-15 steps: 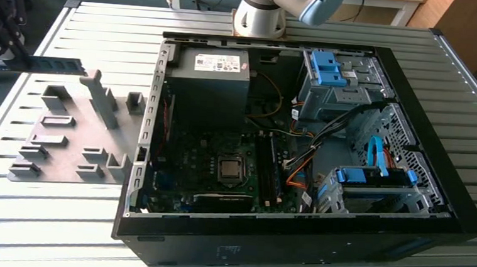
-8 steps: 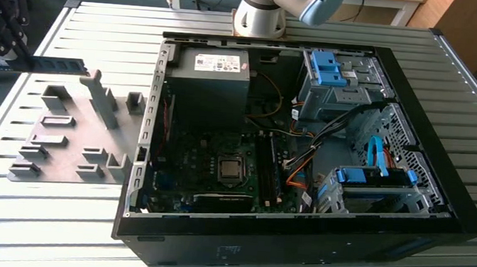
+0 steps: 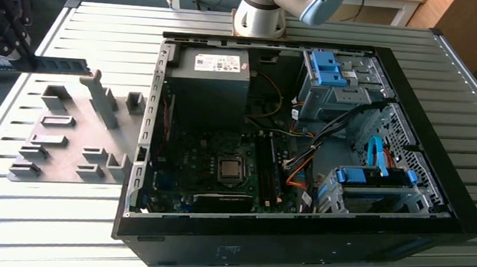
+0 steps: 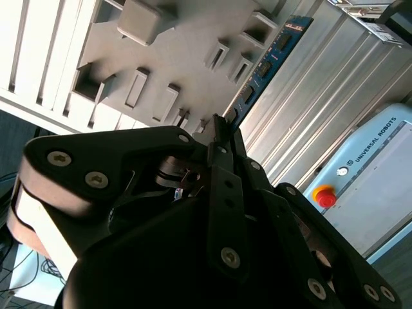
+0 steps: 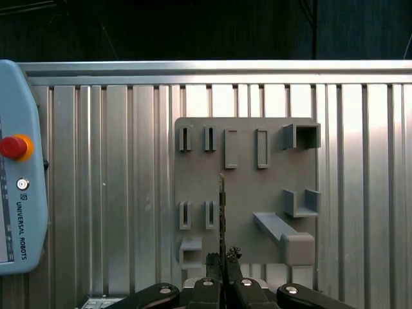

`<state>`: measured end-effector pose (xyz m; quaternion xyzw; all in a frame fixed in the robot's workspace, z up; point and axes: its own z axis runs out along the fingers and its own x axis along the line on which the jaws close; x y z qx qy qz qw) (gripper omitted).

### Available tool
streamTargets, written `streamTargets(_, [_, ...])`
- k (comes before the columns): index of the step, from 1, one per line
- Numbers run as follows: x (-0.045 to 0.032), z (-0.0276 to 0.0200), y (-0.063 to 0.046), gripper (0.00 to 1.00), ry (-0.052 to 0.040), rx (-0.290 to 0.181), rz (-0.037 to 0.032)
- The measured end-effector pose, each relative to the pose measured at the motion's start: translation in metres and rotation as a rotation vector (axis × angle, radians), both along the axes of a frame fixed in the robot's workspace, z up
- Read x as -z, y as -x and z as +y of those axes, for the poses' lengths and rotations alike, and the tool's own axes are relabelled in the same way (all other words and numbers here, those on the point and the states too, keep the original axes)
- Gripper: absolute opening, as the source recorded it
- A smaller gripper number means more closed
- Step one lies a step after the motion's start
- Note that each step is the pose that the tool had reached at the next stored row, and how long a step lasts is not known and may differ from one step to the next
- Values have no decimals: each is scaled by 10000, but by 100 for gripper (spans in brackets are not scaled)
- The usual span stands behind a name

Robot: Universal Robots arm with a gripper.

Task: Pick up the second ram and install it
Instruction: 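Pick up the second ram and move it above second insertion slot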

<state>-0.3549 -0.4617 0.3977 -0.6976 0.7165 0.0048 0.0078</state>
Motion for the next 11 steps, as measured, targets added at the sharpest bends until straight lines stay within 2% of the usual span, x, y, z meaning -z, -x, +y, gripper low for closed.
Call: streamTargets(11, [0, 0, -65, 14, 0, 0, 0])
